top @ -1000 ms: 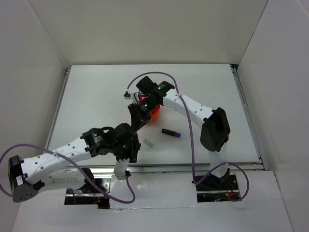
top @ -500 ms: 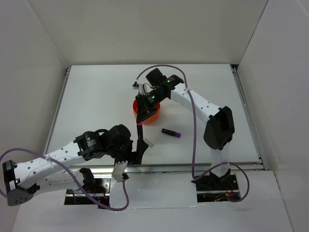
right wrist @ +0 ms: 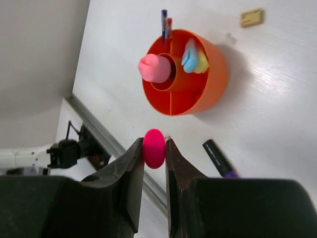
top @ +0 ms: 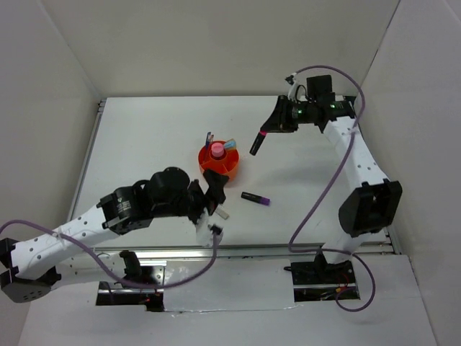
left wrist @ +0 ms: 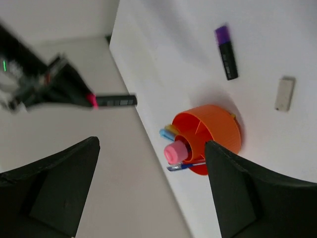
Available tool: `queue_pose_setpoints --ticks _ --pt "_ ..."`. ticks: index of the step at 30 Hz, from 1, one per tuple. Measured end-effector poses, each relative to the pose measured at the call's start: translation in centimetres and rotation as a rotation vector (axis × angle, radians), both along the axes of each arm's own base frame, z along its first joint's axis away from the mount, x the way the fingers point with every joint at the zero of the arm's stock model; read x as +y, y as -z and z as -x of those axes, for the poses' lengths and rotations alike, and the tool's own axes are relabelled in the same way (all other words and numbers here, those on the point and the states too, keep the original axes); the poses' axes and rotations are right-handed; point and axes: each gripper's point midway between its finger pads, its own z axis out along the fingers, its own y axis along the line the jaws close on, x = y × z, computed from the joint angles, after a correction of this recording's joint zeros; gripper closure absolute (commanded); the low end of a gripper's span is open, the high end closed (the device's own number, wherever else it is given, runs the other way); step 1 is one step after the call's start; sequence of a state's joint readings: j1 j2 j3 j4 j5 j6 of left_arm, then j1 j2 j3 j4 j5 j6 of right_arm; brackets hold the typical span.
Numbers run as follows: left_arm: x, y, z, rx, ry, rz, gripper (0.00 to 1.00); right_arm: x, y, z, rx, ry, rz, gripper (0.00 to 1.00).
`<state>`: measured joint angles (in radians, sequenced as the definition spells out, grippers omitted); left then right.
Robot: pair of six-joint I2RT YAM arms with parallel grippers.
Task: Sort the stationery into containers
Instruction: Place the pen in the storage box.
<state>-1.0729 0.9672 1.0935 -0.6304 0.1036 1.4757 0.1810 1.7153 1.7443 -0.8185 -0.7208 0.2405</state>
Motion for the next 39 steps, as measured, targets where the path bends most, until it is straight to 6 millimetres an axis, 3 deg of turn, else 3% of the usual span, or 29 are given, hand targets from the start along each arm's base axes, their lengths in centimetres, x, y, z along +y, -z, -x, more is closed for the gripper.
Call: queue_pose_setpoints --ticks 3,5,8,12,17,20,29,39 --pt "0.0 -3.3 -3.1 0.185 -0.261 0.177 0.01 -1.7 -1.1 0.8 -0.104 0.088 -0.003 1.00" --pt "1.4 -4.5 -5.8 0.319 -0.455 0.316 0.01 -2.3 -1.1 1.8 -0.168 0.140 0.003 1.00" --pt "5.8 -4.9 -9.9 0.553 -0.781 0.554 0.01 -2.7 -0.8 2.6 -0.217 0.205 0.015 1.00" --pt "11.6 -4.6 -13.3 0.837 -1.099 0.864 0.01 -2.5 -0.2 0.6 -0.244 0.299 0.019 1.00" --pt "14.0 -3.1 -13.6 1.082 -1.207 1.089 0.01 -1.7 3.1 -2.5 -0.163 0.406 0.039 1.00" --pt "14.2 -1.7 -12.7 1.180 -1.237 1.130 0.01 -0.8 5.0 -2.9 -0.116 0.447 0.064 1.00" --pt "14.2 -1.7 -11.8 1.261 -1.219 1.215 0.01 3.1 5.3 -2.0 -0.138 0.472 0.063 1.00" --pt "14.2 -1.2 -11.5 1.274 -1.223 1.218 0.01 4.6 5.8 -1.8 -0.180 0.493 0.095 0.97"
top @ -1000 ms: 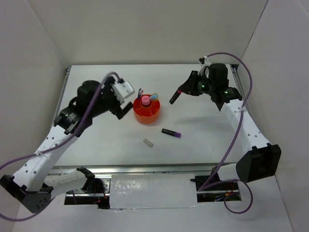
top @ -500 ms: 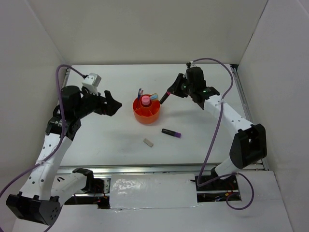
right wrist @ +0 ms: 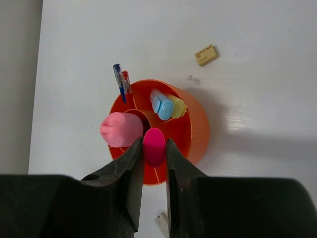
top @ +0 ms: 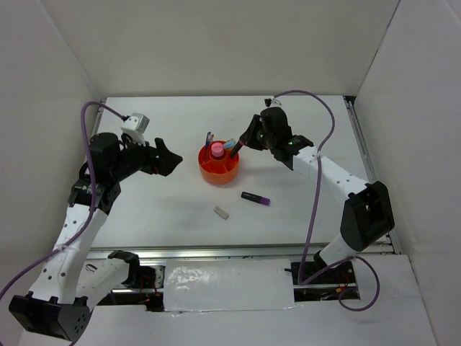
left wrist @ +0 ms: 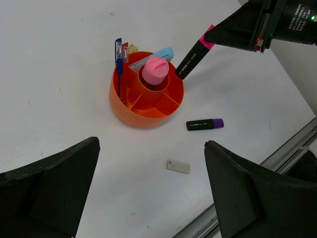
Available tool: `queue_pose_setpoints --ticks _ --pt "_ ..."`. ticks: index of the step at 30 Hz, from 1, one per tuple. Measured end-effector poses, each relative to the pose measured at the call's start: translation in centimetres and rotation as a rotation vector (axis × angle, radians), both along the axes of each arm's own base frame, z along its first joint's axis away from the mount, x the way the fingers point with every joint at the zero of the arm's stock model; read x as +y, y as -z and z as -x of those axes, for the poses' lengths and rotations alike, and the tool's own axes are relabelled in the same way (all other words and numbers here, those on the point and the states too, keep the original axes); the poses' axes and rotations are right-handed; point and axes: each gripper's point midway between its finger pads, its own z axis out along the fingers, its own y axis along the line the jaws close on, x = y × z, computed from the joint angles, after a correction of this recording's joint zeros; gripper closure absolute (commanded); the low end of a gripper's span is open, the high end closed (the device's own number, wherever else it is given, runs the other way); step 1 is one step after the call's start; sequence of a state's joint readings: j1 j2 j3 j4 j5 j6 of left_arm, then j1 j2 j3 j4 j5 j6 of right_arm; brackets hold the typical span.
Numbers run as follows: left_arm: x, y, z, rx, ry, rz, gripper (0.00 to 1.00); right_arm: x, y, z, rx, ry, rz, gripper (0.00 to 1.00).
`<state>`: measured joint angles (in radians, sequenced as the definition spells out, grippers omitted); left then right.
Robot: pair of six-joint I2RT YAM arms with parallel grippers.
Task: Sort the stationery into containers
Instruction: Place the pen in the storage box, then pick up the pen from the center of the board.
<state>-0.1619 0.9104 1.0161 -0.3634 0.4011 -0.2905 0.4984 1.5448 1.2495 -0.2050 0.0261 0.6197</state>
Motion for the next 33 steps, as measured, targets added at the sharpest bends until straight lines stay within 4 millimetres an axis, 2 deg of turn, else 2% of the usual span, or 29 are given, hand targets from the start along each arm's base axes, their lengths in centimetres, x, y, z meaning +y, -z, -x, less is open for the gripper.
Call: queue_pose_setpoints --ticks 3,7,8,10,13,15,19,23,26,30,33 --pt "0.0 0.1 0.1 0.001 0.000 -0.001 0.01 0.9 1.2 0.1 0.016 -0.013 0.018 0.95" --pt "0.0 0.1 0.2 -0.005 0.002 -0.005 0.01 1.6 3.3 0.1 0.052 -0.024 0.051 0.81" --pt "0.1 0.0 0.2 -0.007 0.003 -0.006 0.01 1.6 3.7 0.1 0.060 -0.026 0.057 0.70" --pt "0.2 0.0 0.3 -0.017 0.005 -0.014 0.01 1.7 4.5 0.1 0.074 -0.030 0.068 0.56" --pt "0.2 -0.1 0.6 -0.027 0.007 -0.018 0.01 1.8 5.0 0.1 0.085 -0.037 0.073 0.42" --pt "0.2 -0.1 0.6 -0.030 0.009 -0.019 0.01 2.0 5.1 0.2 0.087 -0.048 0.076 0.36" --pt "0.2 -0.2 0.7 -0.034 0.011 -0.019 0.01 2.7 5.1 0.8 0.092 -0.095 0.065 0.35" --pt "0.3 -0.4 0.9 -0.053 0.023 -0.032 0.01 2.9 4.1 2.1 0.093 -0.202 0.057 0.39" --pt "0.2 -0.5 1.3 -0.081 0.070 -0.060 0.01 1.0 2.3 3.1 0.070 -0.305 0.084 0.41" --pt "-0.4 -0.4 2.2 -0.110 0.164 -0.086 0.03 -4.5 -0.4 4.0 -0.023 -0.393 0.166 0.44" --pt "-1.2 -0.6 2.9 -0.134 0.236 -0.086 0.04 -8.3 -0.3 5.7 -0.072 -0.439 0.273 0.45"
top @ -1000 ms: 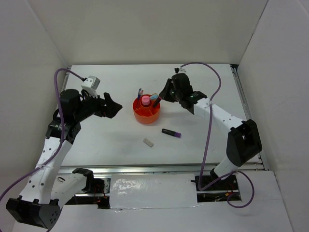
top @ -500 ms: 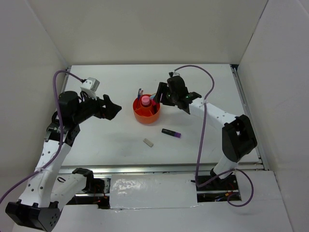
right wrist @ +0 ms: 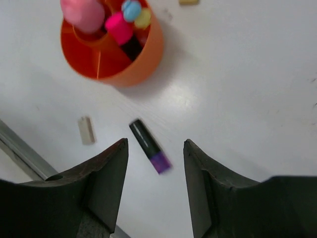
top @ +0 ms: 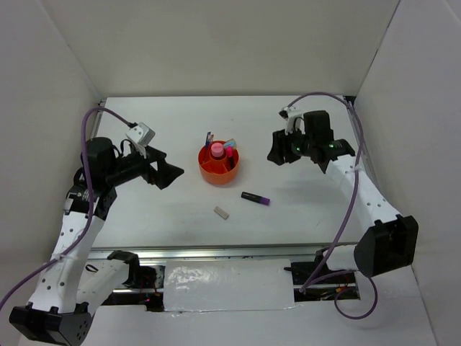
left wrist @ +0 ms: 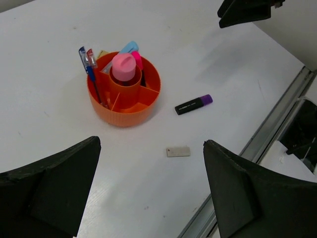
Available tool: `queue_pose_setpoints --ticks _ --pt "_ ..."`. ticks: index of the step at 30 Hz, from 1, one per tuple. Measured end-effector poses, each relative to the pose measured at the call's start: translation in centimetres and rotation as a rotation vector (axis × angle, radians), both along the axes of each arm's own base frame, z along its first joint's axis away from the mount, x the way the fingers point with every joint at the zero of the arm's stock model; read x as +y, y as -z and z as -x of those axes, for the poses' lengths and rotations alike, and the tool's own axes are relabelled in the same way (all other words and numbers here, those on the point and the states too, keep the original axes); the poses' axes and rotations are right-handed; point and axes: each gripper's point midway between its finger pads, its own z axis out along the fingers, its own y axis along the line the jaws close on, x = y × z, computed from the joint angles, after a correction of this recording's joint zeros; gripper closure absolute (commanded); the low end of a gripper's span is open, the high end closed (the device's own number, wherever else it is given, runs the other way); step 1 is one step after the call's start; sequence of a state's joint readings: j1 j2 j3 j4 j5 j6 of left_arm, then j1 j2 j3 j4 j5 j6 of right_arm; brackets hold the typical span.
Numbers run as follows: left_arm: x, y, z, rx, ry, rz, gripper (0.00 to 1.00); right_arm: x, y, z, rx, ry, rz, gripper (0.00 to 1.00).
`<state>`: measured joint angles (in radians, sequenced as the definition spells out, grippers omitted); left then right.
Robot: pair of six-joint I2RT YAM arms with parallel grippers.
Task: Sort the stationery into containers
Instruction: Pick up the pen from the center of the board.
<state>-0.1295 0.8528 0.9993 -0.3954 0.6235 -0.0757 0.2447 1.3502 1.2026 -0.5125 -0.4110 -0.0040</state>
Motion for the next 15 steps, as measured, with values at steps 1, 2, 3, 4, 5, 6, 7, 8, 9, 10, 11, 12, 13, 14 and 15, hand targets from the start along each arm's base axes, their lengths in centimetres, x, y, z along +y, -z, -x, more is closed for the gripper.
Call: queue_pose_setpoints --ticks 1,2,3,4,5,6,7,8,9,10,11,12,13,14,15 --pt "-0.2 -0.1 0.2 -0.004 0.017 0.004 0.03 -0.5 0.6 0.9 -0.002 -0.034 0.032 0.45" --pt "-0.4 -0.2 0.3 -0.012 0.037 0.005 0.04 -0.6 1.4 1.6 0.005 -0.070 0.060 0.47" --pt "-0.6 -0.3 0.4 -0.018 0.050 0.004 0.04 -0.7 2.6 2.5 0.024 -0.110 0.088 0.47" --pt "-0.7 -0.3 0.6 -0.021 0.065 0.006 0.04 -0.8 3.8 3.2 0.054 -0.142 0.109 0.47" --pt "-0.8 -0.3 0.6 -0.020 0.076 0.007 0.04 -0.9 5.2 3.8 0.088 -0.171 0.131 0.48" --pt "-1.0 -0.3 0.7 -0.019 0.087 0.009 0.04 -0.9 6.6 4.5 0.124 -0.196 0.151 0.48" --pt "-1.1 -0.2 0.7 -0.016 0.095 0.010 0.04 -1.0 8.0 5.2 0.166 -0.219 0.172 0.48" --pt "-1.1 -0.1 0.7 -0.014 0.102 0.008 0.04 -1.2 9.3 5.7 0.202 -0.238 0.198 0.48" --pt "-1.2 0.0 0.7 -0.018 0.108 0.001 0.03 -1.3 10.2 6.0 0.223 -0.252 0.218 0.48" --pt "-1.2 0.0 0.7 -0.020 0.113 -0.001 0.03 -1.4 11.0 6.2 0.237 -0.266 0.241 0.48" --pt "-1.2 0.1 0.7 -0.021 0.116 -0.003 0.03 -1.4 11.6 6.4 0.244 -0.280 0.266 0.48" --pt "-1.2 0.0 0.7 -0.026 0.118 -0.006 0.03 -1.6 12.2 6.5 0.245 -0.290 0.295 0.47" --pt "-1.2 0.0 0.7 -0.033 0.122 -0.010 0.03 -1.5 12.8 6.8 0.252 -0.305 0.315 0.47" --pt "-1.2 0.0 0.8 -0.036 0.125 -0.011 0.03 -1.5 13.2 7.0 0.254 -0.316 0.337 0.46" --pt "-1.3 0.0 0.8 -0.037 0.127 -0.011 0.03 -1.5 13.7 7.2 0.256 -0.329 0.358 0.45"
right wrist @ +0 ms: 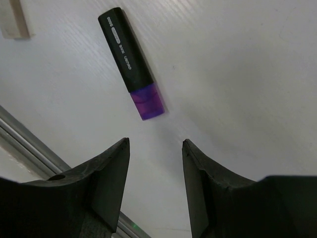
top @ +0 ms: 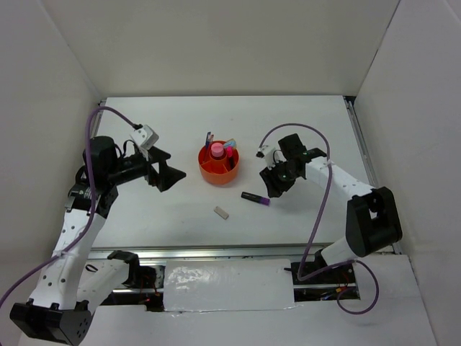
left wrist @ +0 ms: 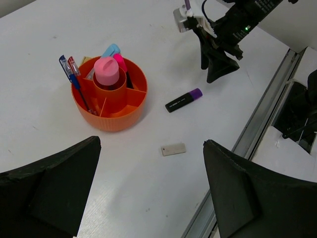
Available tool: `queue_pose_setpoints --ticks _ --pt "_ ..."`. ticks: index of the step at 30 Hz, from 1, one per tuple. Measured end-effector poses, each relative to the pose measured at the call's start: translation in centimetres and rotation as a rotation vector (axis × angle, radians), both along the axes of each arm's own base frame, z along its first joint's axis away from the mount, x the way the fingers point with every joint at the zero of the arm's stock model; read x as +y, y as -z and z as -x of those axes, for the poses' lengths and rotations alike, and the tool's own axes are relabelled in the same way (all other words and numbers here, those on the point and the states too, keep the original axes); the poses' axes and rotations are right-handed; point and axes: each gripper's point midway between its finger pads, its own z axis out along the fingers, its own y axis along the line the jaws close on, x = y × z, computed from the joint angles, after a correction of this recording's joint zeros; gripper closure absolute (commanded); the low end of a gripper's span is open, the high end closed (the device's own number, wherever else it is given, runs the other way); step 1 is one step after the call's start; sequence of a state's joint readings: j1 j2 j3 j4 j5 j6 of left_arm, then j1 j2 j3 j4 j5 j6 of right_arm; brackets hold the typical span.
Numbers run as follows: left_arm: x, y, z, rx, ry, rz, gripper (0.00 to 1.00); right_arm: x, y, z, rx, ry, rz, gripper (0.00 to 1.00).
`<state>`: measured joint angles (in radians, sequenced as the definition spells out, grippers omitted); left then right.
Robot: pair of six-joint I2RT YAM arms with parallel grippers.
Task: Sort the stationery into containers
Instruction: Pick up the pen from the center of the board.
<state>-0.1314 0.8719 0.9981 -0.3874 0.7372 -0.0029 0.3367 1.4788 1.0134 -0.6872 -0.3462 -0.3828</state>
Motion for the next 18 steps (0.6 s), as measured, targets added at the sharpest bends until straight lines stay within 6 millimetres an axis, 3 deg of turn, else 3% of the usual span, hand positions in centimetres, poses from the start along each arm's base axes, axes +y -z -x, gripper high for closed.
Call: queue_pose_setpoints --ticks 18 --pt "-0.1 1.4 0.2 0.010 0.014 -0.016 0.03 0.7 5.7 0.9 0.048 -0.123 0.194 0.43"
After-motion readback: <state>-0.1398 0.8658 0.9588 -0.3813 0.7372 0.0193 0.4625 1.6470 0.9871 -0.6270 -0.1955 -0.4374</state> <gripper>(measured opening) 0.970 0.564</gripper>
